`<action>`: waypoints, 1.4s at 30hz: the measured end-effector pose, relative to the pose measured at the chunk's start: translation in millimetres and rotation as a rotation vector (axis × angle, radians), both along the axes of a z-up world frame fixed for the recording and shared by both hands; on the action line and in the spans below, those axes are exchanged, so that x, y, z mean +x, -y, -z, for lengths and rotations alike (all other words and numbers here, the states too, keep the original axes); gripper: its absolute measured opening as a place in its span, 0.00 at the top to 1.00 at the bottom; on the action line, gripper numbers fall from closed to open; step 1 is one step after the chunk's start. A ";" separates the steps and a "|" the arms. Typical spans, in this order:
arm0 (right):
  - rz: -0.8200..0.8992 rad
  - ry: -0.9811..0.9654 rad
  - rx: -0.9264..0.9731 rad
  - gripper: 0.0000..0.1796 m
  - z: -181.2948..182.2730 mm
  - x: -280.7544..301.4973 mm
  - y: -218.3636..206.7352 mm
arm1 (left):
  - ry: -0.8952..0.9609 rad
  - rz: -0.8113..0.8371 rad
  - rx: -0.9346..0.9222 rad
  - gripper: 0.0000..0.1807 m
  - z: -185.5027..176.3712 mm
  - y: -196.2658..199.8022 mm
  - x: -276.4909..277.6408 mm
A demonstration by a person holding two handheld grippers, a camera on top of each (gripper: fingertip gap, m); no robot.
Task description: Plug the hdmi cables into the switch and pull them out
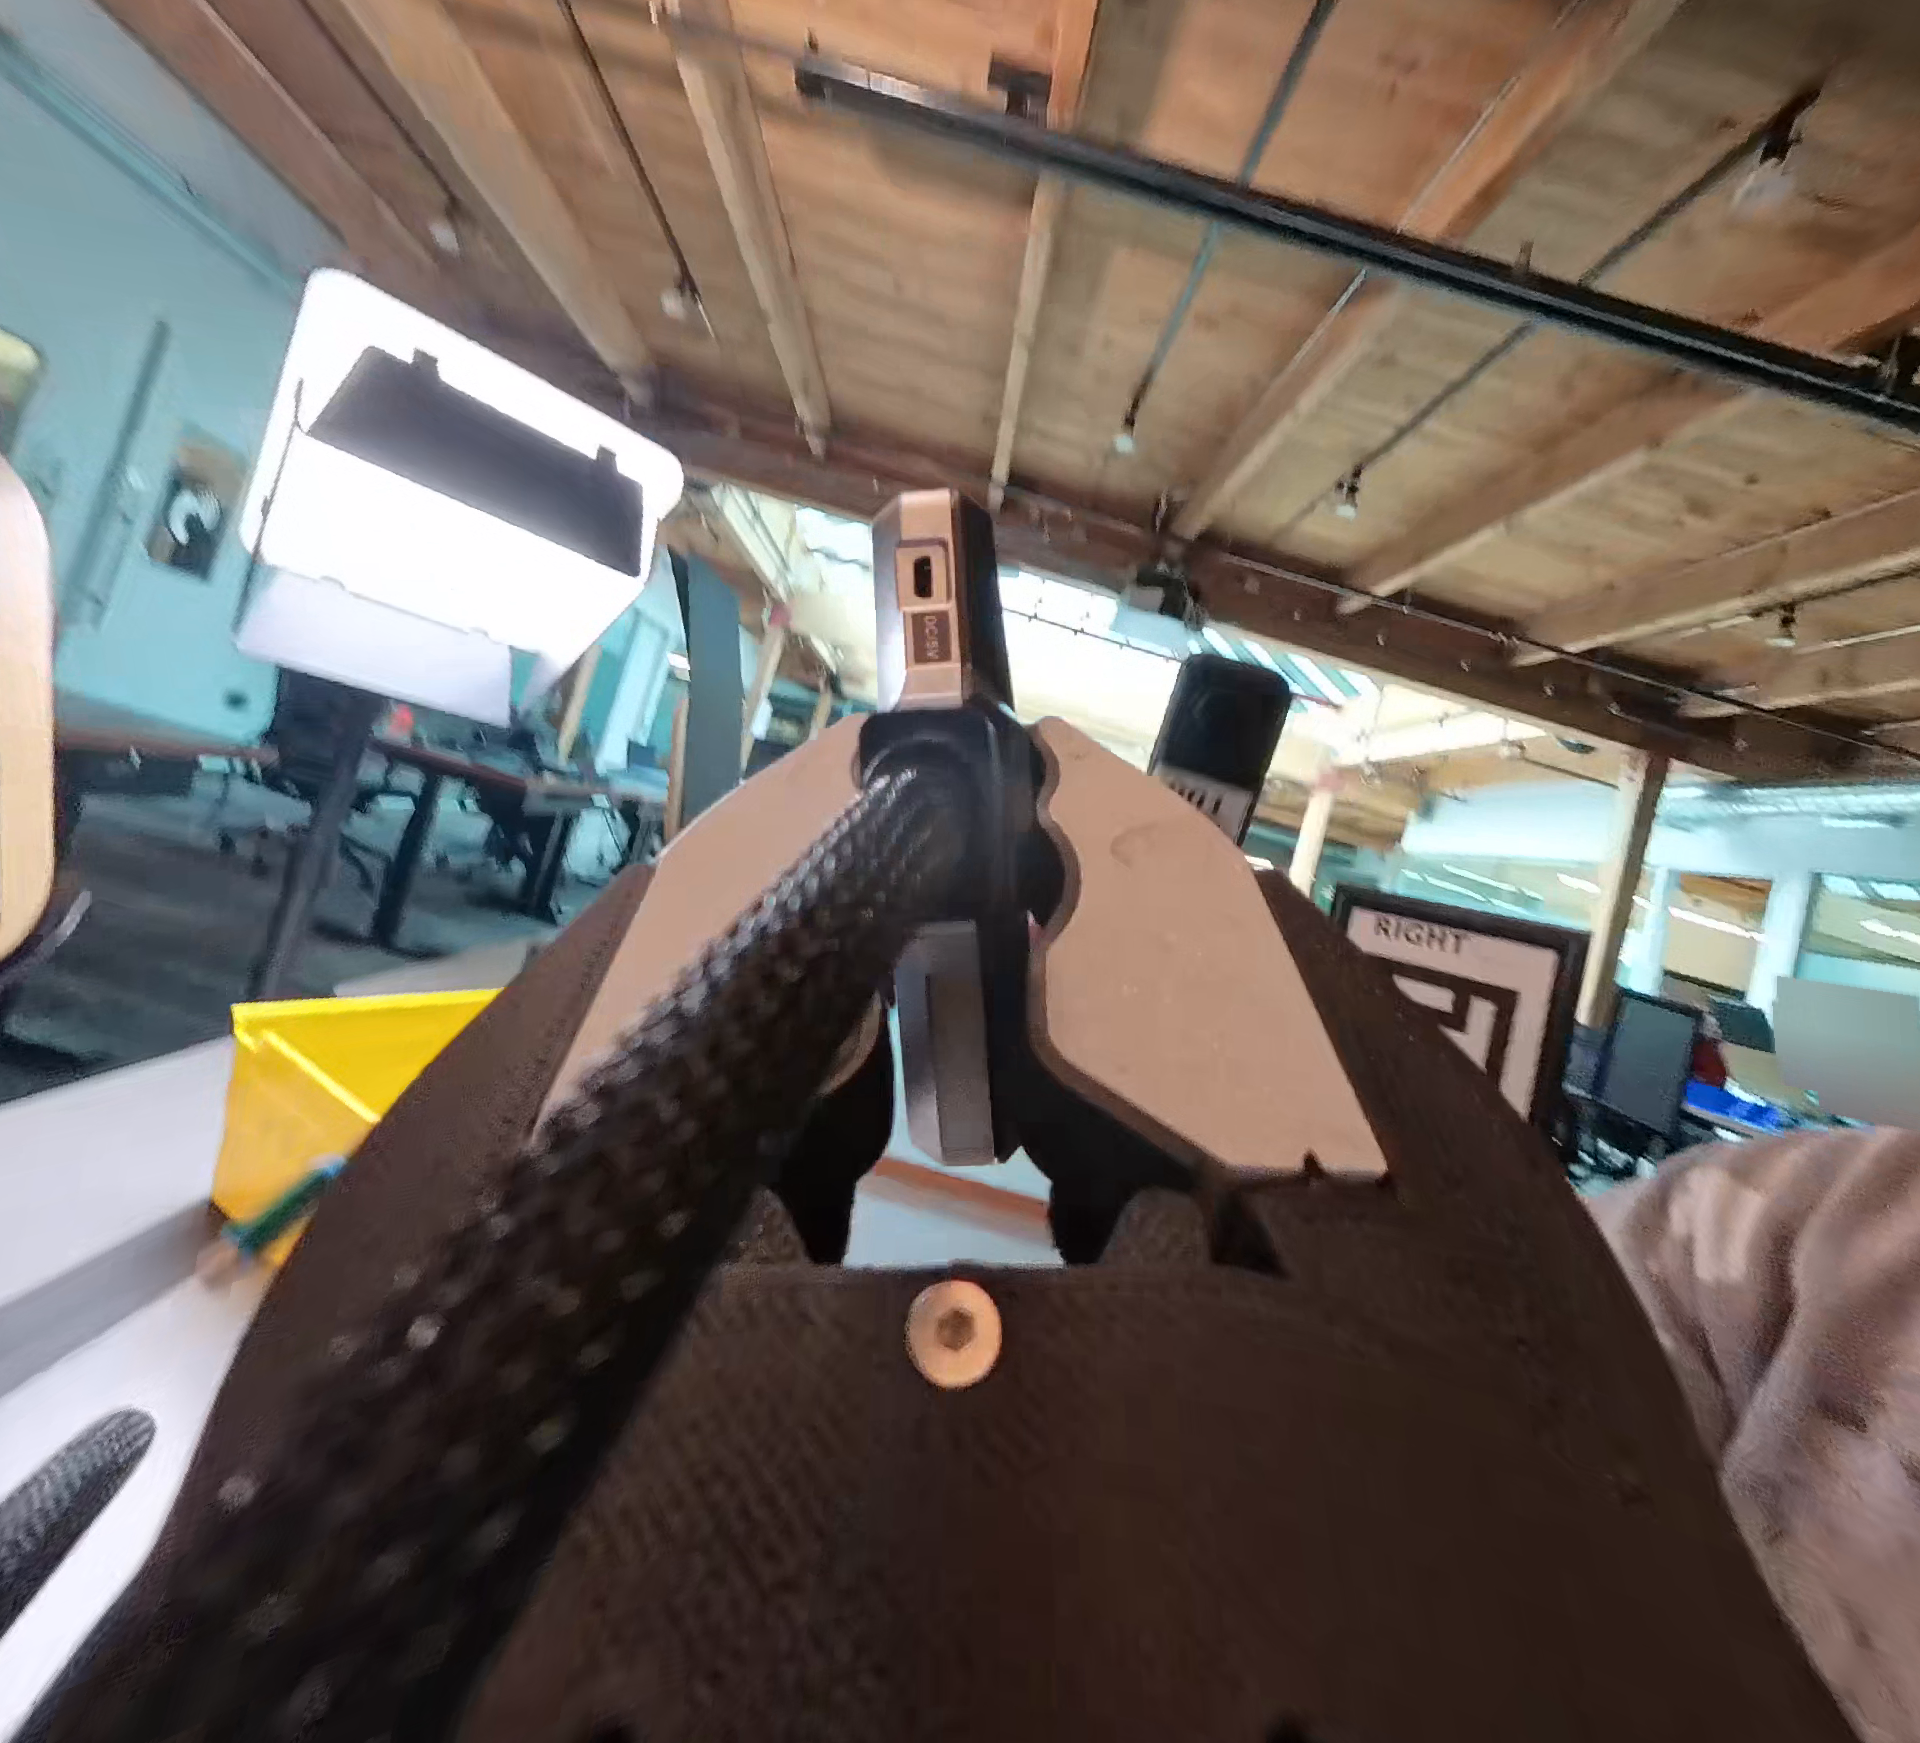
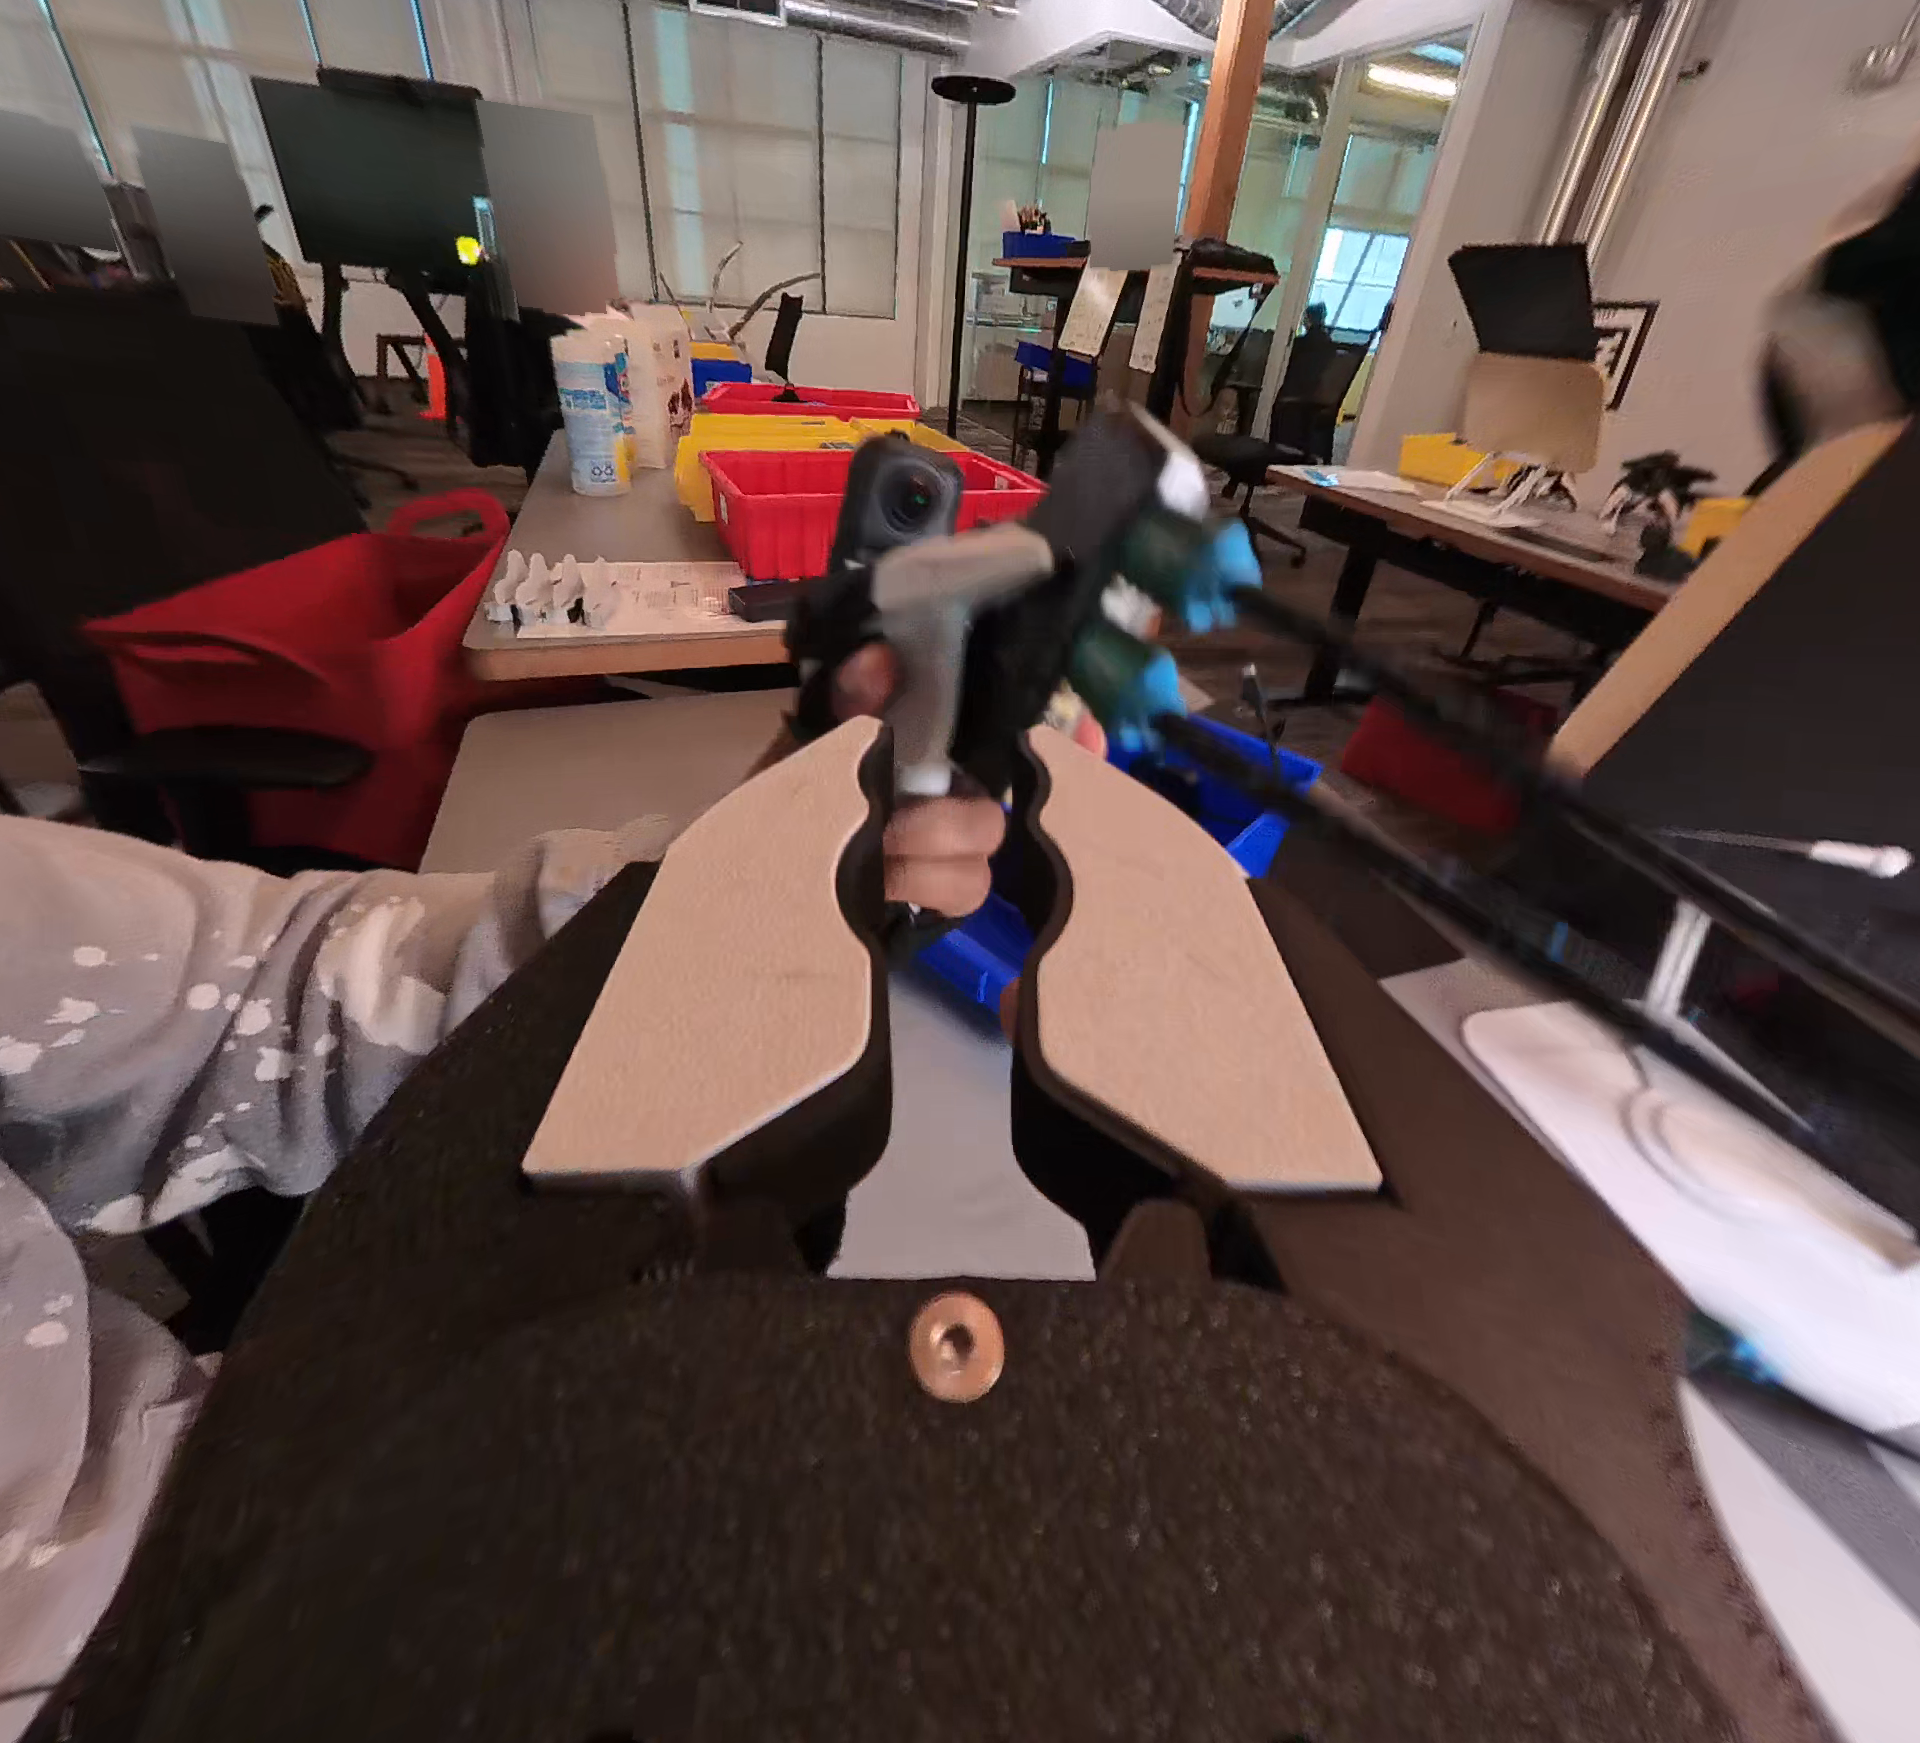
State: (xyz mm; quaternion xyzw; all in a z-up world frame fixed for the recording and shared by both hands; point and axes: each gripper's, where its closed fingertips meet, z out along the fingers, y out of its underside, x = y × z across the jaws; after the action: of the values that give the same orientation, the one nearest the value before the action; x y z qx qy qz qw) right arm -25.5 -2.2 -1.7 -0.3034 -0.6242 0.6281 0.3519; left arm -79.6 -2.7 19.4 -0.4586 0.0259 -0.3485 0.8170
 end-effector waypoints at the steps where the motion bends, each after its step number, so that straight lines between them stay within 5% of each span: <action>1: -0.007 0.010 -0.034 0.88 5.7 -6.3 -1.7 | 0.002 -0.021 0.035 0.86 -4.5 4.0 0.8; 12: -0.269 -0.165 -0.306 0.87 -24.3 11.2 -5.7 | -0.089 -0.047 0.216 0.86 -17.3 15.4 40.9; 18: -0.267 -0.146 -0.193 0.94 -15.9 16.6 -8.5 | -0.143 -0.042 0.215 0.86 -7.2 2.3 62.2; 28: -0.271 -0.068 -0.123 0.94 -3.8 18.2 -18.7 | -0.343 0.016 -0.074 0.85 14.5 -15.3 70.5; 42: -0.283 -0.203 -0.225 0.94 -23.3 29.4 -43.4 | -0.259 -0.090 0.105 0.86 -5.3 0.0 58.1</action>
State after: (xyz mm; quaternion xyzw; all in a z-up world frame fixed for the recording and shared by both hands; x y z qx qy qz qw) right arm 3.9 41.2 21.6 -0.1854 -0.5479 0.7643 0.2850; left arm -21.5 -2.7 24.7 -0.4572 0.1286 -0.2475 0.8445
